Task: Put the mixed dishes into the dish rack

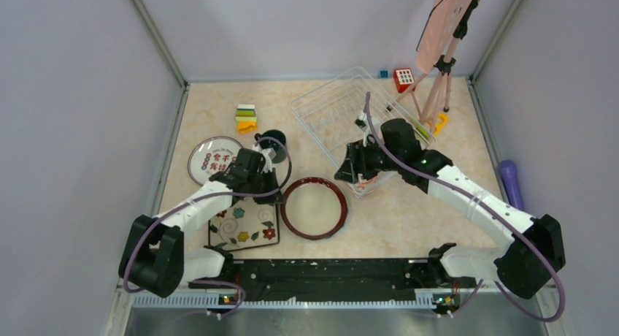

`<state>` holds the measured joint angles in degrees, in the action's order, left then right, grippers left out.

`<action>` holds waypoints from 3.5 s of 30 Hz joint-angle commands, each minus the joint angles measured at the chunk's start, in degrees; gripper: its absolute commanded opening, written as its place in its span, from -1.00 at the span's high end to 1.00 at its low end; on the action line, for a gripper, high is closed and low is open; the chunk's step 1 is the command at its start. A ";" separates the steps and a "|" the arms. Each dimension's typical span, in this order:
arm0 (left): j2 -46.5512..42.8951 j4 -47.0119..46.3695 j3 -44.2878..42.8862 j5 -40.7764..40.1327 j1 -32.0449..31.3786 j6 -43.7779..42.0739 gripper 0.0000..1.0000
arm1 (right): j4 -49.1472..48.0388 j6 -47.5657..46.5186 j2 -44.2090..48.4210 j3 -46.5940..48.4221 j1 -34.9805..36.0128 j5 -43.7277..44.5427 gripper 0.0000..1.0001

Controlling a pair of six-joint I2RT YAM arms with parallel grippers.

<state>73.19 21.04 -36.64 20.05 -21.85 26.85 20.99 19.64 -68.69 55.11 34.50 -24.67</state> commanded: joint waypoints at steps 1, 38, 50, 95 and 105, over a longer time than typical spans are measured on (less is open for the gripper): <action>-6.57 1.27 -3.08 -3.31 -0.30 -0.13 1.00 | 0.18 -1.09 -2.33 2.24 2.72 0.96 -0.26; -26.93 5.78 -2.53 -5.08 -0.34 -16.81 1.00 | -5.18 -19.25 -27.42 18.57 9.62 2.83 -0.78; -30.74 2.21 0.63 -3.45 -0.37 -18.72 1.00 | -3.85 -25.65 -35.33 22.38 8.77 -12.65 -0.76; -38.74 18.27 -24.19 -26.13 -0.29 -5.23 -0.51 | -13.66 -8.80 -12.83 29.30 5.99 14.77 1.00; -39.46 18.44 -23.55 -25.60 -0.28 -7.48 -0.51 | -18.92 -18.58 -9.36 31.32 2.09 26.11 1.00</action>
<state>34.26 40.91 -59.24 -5.87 -21.96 20.80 14.55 6.15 -82.56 81.93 38.41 -4.62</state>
